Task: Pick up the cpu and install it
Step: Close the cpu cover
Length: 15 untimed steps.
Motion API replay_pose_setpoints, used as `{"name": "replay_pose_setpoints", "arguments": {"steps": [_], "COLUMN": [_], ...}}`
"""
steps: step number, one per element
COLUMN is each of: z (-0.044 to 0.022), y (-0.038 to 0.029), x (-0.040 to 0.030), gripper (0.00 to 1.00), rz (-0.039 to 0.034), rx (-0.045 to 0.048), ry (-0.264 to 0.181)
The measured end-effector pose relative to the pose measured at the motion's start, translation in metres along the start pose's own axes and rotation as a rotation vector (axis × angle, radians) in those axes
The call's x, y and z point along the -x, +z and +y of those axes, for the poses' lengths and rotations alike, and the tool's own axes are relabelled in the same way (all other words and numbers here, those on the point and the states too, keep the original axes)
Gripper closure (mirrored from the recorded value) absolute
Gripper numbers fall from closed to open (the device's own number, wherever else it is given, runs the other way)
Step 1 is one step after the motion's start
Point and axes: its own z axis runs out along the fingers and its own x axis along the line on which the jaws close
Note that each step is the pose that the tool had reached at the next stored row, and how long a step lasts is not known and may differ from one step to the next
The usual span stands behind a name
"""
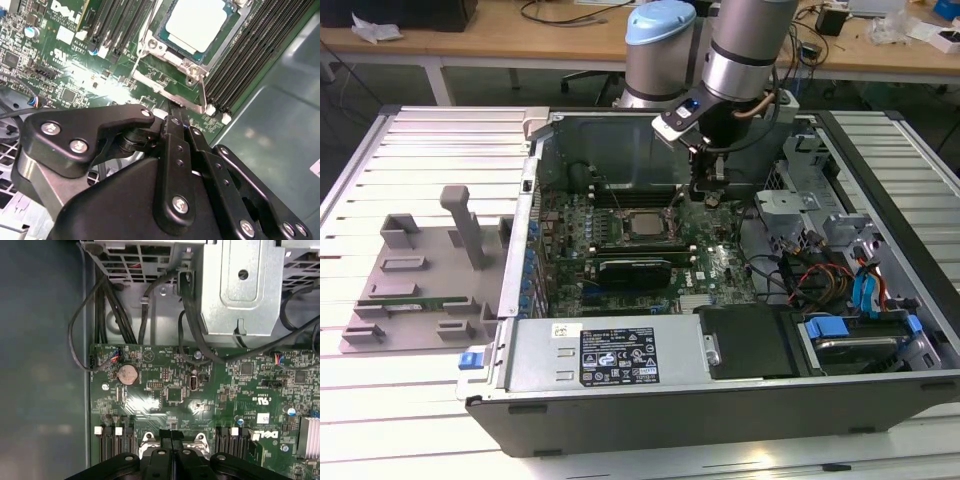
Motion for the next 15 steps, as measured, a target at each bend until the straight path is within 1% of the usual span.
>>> {"name": "replay_pose_setpoints", "arguments": {"steps": [1,3,15], "z": [-0.0011,-0.0054,-0.0179], "y": [0.0002,0.0009,0.0031], "x": [0.0,-0.0001,-0.0004], "gripper": [0.89,0.89,0.89], "rz": [0.0001,0.0001,0.0], "rx": [0.0,0.0,0.0], "ry": [0.0,0.0,0.0]}}
